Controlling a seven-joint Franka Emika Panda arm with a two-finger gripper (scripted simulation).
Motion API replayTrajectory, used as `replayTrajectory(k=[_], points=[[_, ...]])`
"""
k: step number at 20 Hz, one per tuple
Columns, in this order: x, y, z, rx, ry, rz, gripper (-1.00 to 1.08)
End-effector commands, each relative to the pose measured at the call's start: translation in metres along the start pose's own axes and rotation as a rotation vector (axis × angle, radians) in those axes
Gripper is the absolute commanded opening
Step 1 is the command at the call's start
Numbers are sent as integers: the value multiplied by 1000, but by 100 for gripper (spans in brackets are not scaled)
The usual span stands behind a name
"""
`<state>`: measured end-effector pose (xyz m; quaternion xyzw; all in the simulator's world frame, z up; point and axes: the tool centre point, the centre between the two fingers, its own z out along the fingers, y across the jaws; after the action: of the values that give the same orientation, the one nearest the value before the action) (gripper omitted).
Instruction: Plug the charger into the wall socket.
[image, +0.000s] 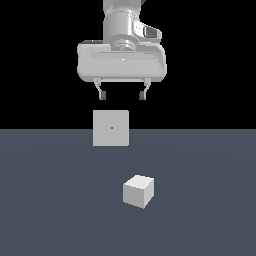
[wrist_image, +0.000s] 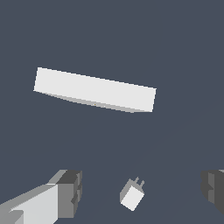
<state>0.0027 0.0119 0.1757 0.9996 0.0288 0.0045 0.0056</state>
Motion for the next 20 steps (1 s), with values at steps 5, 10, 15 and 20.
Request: replayTrajectory(k=[5,10,15,20], points=[[-2,1,2,0,0,13,100],[-13,6,12,1,-1,66,100],[-32,14,30,2,-2,161,100],[-61,21,56,3,-4,296,100]])
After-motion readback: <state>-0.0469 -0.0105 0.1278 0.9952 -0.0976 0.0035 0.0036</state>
